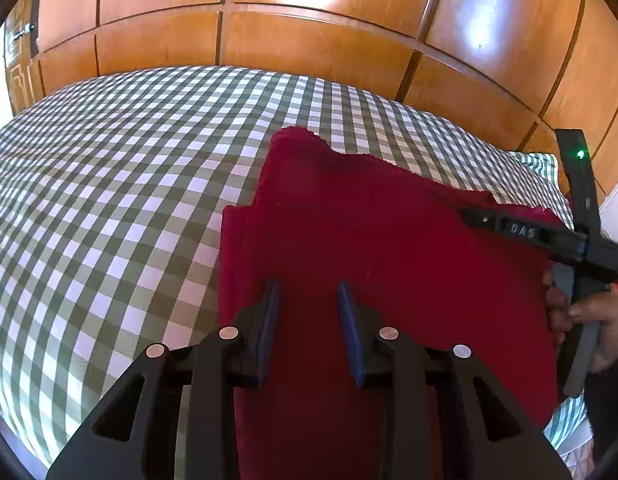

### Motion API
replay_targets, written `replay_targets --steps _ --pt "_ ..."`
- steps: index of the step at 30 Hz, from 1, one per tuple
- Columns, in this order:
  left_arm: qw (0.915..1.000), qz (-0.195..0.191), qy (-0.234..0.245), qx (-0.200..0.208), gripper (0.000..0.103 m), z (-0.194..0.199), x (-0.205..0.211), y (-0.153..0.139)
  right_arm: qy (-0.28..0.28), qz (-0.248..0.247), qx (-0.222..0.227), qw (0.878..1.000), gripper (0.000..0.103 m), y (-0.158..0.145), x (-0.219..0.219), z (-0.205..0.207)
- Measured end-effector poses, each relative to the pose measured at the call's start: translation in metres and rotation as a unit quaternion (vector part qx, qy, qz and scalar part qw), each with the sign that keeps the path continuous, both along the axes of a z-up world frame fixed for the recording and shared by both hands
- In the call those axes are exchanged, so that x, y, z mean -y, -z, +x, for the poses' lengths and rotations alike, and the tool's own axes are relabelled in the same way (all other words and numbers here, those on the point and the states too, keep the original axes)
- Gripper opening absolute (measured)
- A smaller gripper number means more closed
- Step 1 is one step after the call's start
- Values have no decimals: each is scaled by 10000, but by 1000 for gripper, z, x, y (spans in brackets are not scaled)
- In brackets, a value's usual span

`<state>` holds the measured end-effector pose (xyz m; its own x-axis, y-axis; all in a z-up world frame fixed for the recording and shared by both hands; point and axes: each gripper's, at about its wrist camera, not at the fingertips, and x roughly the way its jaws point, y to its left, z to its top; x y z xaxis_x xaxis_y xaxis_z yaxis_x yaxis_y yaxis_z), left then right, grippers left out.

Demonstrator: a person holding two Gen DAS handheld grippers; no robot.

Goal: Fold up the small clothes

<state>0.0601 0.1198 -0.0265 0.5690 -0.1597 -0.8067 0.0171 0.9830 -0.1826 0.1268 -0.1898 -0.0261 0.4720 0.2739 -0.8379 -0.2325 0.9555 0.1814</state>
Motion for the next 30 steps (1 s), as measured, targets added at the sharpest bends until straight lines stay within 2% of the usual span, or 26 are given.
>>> replay_targets --steps 7,10,11,17,22,28,29,30 --pt "9999 56 -104 56 29 -14 -1 -11 27 -28 37 10000 50 -1 9 -1" --pt "9999 34 -127 64 29 -19 -3 -16 -6 -161 100 9998 68 -12 6 -10" --pt "9999 43 -127 76 29 -21 -3 -18 -4 -194 159 9997 70 -15 3 -13" --pt "9998 80 -103 168 39 -31 -3 -27 100 27 269 9996 73 -32 29 -38" --pt "9995 151 -203 207 40 -41 -7 -32 220 80 255 9994 73 -38 55 -66" --pt "9991 101 -377 134 40 -50 -19 -31 603 -141 328 9975 73 -45 102 -111" --pt "9991 98 -398 136 42 -52 -20 -32 740 -178 366 9964 73 -47 113 -118" --pt "9989 108 -422 148 52 -54 -22 -33 840 -178 371 9956 73 -49 123 -122"
